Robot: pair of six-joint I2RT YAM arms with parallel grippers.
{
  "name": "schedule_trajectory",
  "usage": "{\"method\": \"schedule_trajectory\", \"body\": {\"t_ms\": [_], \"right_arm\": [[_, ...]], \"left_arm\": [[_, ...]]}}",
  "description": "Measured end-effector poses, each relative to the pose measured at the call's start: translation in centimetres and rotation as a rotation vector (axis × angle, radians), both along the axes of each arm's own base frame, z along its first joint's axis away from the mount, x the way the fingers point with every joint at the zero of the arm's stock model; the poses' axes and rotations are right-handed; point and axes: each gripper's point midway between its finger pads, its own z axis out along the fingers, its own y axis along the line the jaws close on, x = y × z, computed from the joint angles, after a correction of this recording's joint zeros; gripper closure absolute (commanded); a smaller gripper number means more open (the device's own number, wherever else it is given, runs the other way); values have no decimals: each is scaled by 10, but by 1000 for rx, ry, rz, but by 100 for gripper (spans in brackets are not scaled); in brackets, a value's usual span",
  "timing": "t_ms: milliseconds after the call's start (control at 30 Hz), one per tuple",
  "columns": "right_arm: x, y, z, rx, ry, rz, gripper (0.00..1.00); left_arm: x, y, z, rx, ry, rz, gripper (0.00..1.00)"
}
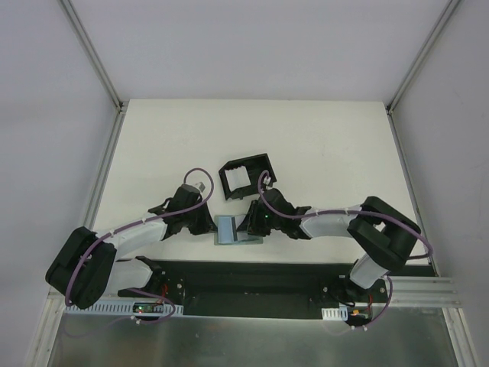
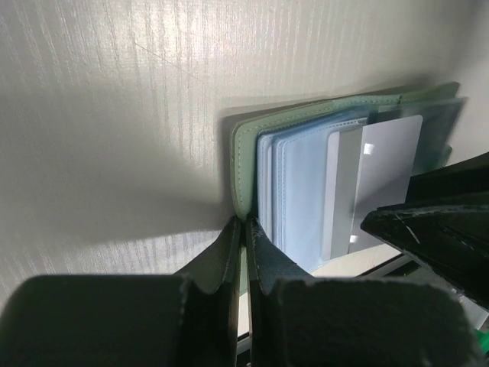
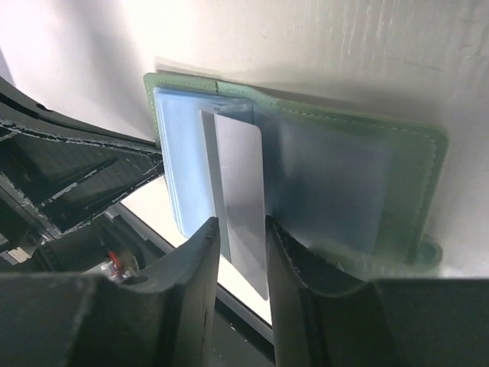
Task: Put the credit cards into the card holder
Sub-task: Insert the credit card into the card holder.
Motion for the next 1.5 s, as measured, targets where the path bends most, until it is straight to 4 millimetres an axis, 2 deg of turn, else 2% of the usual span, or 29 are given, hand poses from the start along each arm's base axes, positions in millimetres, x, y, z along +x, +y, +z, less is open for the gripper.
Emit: {"method": "schedule_trajectory", "body": {"t_ms": [100,200,333,633,900,1033,1233,1333,1500], "right_arm": [[4,-8,7,-66,-42,3,58],[8,-14,13,-111,-80,6,59],[8,-18,11,-158,-92,23,60],[1,-1,6,-185,-86,93,63],[-3,24,16,-178,-110,173,63],[-4,25,12,-194,-104,186,63],[-4,19,12,-215,-114,196,53],[1,14,27,-205,-150,200,45],[26,0,79,-141,-268,163,32]], "left_arm": [[0,0,0,-3,-4,0,100],[-1,0,0,-3,-4,0,100],[-1,0,0,-3,-5,0,100],[-1,0,0,-4,-6,0,100],[-1,0,1,-4,-9,-2,100],[-2,1,2,-3,-10,-5,100],[-3,2,2,-3,-12,-6,100],[-3,2,2,-3,-13,-6,100],[-5,3,3,-1,-9,-6,100]]}}
